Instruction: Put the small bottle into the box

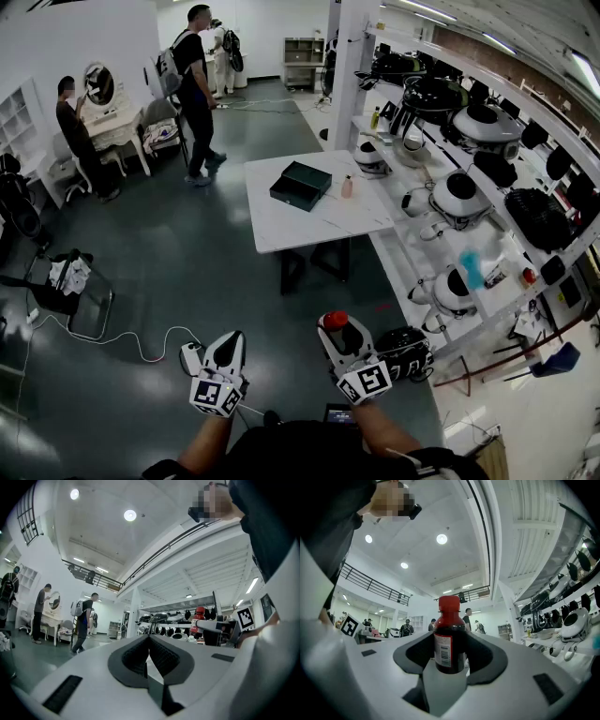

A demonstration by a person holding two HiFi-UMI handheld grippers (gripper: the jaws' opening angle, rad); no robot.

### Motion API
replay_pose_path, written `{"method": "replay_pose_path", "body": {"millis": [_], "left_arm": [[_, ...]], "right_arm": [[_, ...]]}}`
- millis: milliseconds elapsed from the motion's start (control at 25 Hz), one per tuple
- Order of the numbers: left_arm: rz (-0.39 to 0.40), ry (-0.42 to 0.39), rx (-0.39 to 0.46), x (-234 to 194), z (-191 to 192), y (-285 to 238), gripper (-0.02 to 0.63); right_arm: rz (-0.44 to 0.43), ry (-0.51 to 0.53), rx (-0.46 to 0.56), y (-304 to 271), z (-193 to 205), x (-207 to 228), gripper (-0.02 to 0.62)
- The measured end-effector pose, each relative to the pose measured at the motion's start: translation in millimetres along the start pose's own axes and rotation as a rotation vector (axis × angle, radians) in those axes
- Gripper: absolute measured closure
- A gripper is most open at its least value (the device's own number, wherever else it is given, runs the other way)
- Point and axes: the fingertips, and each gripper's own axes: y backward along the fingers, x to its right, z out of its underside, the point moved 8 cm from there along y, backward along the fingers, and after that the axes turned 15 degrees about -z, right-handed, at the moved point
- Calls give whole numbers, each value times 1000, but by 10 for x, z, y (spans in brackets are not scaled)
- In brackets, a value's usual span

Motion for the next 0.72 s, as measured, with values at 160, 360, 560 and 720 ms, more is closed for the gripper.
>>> {"method": "replay_pose_path", "body": {"millis": [160,360,560,720], "left_arm": [[-27,34,-52,278,110,226,589],[-50,31,-85,426,188,409,589],[-29,34,-58,435,111,343,589],[-11,34,-29,459,43,315,589]], "right_arm": [[3,-41,-58,344,121,-102,371],[42,-74,-100,547,136,-86,371],[91,-44,-101,628,-23,-61,371],[110,-55,-75,761,-103,-72,371]]}}
